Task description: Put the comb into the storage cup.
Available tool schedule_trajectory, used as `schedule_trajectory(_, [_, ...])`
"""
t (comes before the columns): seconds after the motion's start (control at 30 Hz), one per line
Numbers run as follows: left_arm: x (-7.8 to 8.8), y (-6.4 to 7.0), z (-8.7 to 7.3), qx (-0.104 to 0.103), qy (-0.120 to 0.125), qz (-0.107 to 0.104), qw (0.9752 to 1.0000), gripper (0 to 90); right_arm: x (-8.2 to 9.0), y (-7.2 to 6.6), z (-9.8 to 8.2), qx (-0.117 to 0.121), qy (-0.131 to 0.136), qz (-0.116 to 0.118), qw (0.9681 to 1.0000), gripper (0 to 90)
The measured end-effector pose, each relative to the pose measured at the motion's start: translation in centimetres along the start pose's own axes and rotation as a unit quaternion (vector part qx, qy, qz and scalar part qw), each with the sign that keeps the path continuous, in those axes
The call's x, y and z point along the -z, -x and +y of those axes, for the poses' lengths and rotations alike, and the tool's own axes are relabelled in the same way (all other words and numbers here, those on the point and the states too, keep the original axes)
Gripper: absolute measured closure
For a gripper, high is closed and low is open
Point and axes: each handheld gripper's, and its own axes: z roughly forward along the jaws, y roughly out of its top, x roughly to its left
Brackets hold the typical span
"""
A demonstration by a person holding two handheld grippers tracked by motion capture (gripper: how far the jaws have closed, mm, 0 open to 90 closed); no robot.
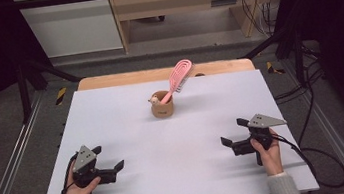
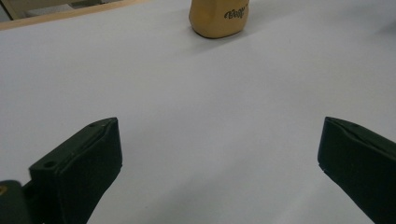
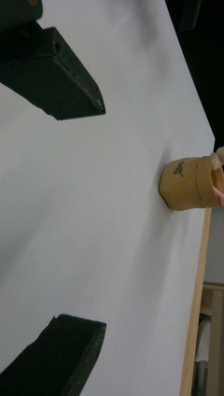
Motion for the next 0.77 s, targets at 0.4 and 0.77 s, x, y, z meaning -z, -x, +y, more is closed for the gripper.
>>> schedule_trajectory(0.4, [0.0, -0.1, -0.1, 0.001, 0.000, 0.001, 1.0000, 0.0, 1.0, 0.9, -1.2, 0.001, 0.003, 0.001, 1.0000, 0.4])
schedule_trajectory(0.77, [-0.1, 0.0, -0.1, -0.001, -0.002, -0.001, 1.0000, 0.0, 1.2, 1.3, -1.5, 0.000, 0.004, -0.002, 1.0000, 0.4])
